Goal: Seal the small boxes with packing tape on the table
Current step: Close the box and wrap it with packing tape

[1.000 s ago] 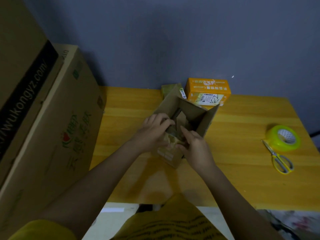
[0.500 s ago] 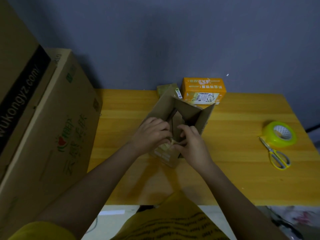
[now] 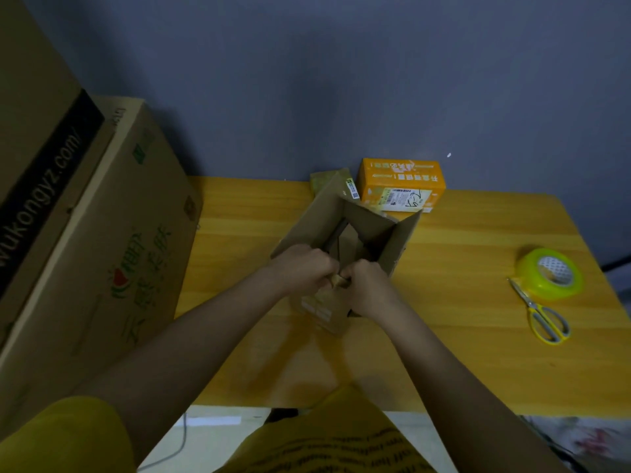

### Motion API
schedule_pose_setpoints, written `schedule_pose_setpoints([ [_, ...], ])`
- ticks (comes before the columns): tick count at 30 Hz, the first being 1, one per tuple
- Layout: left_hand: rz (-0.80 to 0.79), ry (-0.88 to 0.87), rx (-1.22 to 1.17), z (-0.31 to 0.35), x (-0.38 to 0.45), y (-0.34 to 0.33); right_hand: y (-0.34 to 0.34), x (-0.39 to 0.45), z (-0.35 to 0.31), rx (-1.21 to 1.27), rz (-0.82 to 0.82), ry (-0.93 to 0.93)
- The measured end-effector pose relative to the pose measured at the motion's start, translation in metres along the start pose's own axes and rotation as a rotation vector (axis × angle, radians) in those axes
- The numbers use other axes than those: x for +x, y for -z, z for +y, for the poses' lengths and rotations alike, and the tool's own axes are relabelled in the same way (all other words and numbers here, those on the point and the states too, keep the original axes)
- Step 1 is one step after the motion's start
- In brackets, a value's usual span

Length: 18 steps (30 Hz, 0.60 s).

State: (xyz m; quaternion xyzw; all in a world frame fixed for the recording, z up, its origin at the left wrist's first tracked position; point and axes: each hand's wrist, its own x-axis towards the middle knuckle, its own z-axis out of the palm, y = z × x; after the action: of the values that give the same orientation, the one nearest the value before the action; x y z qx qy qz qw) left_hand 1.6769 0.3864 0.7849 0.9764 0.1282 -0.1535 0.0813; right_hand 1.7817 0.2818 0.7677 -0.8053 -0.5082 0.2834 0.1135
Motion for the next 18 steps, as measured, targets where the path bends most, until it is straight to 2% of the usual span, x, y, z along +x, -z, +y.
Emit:
schedule_pose_setpoints([
  [3,-0.07,0.016,0.027,0.002,0.004,0.003,0.001,0.014,-0.002,0.018,-0.19,-0.035],
  [7,-0.2,0.068,-0.106,-0.005,0.011,0.009,0.006,0.026,0.001,0.142,-0.355,-0.074],
  [10,-0.266,0.082,-0.113,-0.007,0.017,0.008,0.01,0.024,0.003,0.223,-0.372,-0.06],
  [14,-0.259,0.079,-0.177,-0.011,0.02,0.006,0.012,0.019,0.008,0.236,-0.382,-0.018],
  [18,-0.299,0.085,-0.241,-0.014,0.014,0.013,0.009,0.016,0.005,0.255,-0.315,-0.001],
])
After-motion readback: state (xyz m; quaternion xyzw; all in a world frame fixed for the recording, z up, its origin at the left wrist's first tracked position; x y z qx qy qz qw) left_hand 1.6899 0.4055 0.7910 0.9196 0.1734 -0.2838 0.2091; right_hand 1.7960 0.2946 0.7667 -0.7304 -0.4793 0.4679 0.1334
